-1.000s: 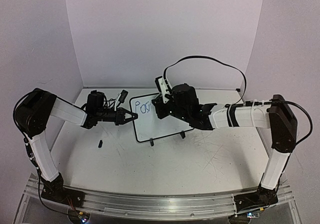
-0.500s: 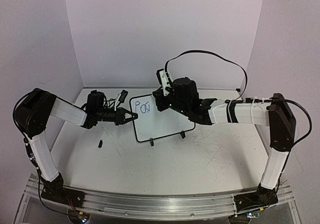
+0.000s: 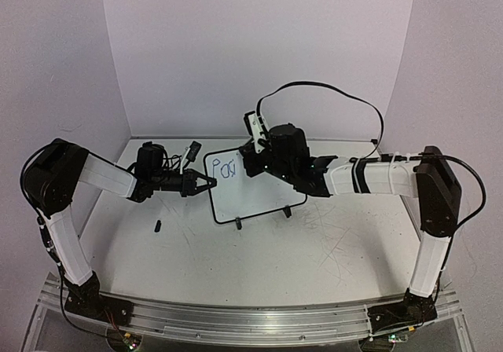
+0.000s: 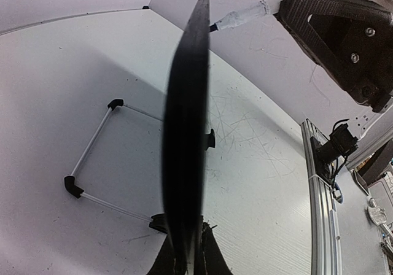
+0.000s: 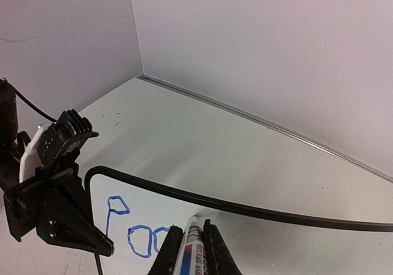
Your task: Write a sentence on the whiteboard
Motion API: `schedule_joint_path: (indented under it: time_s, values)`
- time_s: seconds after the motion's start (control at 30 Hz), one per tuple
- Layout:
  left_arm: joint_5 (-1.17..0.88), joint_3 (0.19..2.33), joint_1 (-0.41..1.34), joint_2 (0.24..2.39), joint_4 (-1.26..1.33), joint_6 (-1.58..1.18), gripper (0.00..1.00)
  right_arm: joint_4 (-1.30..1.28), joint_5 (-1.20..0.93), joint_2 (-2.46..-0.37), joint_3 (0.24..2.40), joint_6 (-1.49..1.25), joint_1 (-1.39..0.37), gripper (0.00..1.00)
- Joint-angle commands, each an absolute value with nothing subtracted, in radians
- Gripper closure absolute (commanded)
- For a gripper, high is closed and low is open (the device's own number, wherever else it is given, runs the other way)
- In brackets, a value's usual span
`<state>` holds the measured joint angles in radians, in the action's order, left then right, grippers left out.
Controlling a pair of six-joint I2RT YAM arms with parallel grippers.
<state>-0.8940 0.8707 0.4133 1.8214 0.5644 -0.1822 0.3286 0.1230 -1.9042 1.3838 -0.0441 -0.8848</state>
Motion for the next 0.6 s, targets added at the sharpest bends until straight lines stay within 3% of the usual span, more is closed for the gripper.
schedule_joint_path:
  time_s: [0.0,0.57]
  values:
    - [-0.805,0.898,0.405,1.798,0.522,-0.139,1.00,0.357,0.143,-1.925,1.412,-0.032,-0.881,1.00]
    - [-0.802,0.899,0.405,1.796,0.518,-0.137,1.00,0.344,0.136,-1.900,1.327,-0.066,-0.886,1.00]
